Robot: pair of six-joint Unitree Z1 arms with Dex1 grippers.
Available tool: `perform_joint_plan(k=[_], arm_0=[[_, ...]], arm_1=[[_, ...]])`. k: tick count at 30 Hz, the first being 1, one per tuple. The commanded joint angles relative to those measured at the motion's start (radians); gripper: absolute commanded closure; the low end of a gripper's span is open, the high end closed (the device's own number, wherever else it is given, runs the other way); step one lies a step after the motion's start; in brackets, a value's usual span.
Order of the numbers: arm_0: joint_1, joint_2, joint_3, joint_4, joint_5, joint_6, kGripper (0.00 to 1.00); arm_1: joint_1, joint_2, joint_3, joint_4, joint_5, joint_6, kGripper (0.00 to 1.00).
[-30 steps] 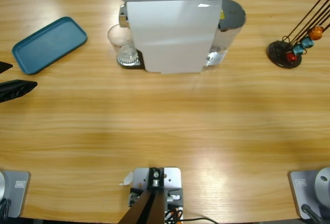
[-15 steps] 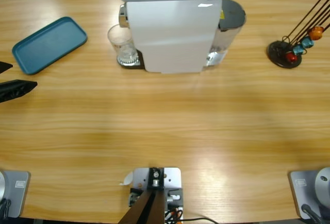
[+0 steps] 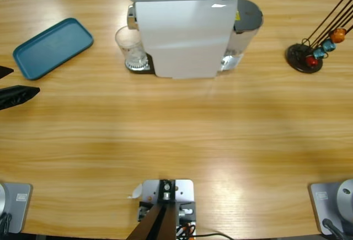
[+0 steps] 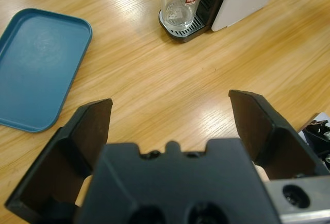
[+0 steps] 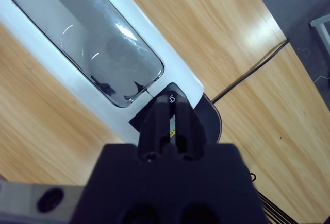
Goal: Pour coffee
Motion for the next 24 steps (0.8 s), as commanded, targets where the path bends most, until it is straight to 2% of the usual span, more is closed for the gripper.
perform_joint_plan(k=[1, 24], arm_0=[[-0.004, -0.007, 0.038, -0.012, -0.017, 0.010, 0.018], [-0.004, -0.008, 0.038, -0.012, -0.017, 0.010, 0.018]], arm_1=[[-0.013, 0.035, 0.056, 0.002, 0.001, -0.008, 1.000], [0.015, 0.039, 0.171, -0.070, 0.022, 0.003, 1.000]])
